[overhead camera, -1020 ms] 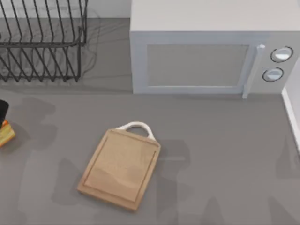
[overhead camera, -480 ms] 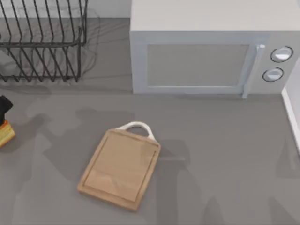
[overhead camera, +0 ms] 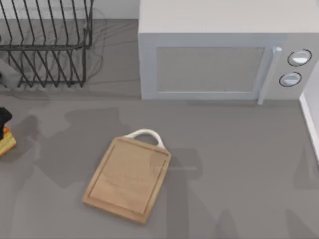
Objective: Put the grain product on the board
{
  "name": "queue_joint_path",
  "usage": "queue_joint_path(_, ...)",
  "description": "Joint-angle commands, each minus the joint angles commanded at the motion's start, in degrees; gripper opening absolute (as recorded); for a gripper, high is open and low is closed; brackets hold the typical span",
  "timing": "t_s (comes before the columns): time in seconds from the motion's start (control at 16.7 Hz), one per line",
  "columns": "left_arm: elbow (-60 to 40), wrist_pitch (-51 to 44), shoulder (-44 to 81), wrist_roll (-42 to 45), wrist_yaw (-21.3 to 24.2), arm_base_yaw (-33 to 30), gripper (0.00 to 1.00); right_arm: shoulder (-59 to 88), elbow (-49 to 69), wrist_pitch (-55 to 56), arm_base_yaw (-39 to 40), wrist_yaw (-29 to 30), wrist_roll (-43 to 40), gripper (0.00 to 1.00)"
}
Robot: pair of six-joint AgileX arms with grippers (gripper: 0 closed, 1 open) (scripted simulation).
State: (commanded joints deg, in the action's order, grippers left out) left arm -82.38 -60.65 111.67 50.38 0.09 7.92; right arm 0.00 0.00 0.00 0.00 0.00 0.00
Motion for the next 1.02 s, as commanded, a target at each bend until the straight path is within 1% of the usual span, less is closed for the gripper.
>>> queue_joint_path(0.24,1.7,2.5,0.8,-0.2,0.0,-0.2,1.00,0.0,0.0,0.0,0.0,0.0,0.0,1.00)
queue_joint_path(0.6,8.1,13.8,5.6,0.1,0.0,0.1,1.00,0.0,0.0,0.0,0.0,0.0,0.0,1.00)
queue_joint_path(0.84,8.5,14.4,5.9,0.2,0.0,0.1,1.00,0.0,0.0,0.0,0.0,0.0,0.0,1.00)
queue_joint_path(1.02,8.5,14.4,5.9,0.2,0.0,0.1,0.77,0.0,0.0,0.0,0.0,0.0,0.0,1.00)
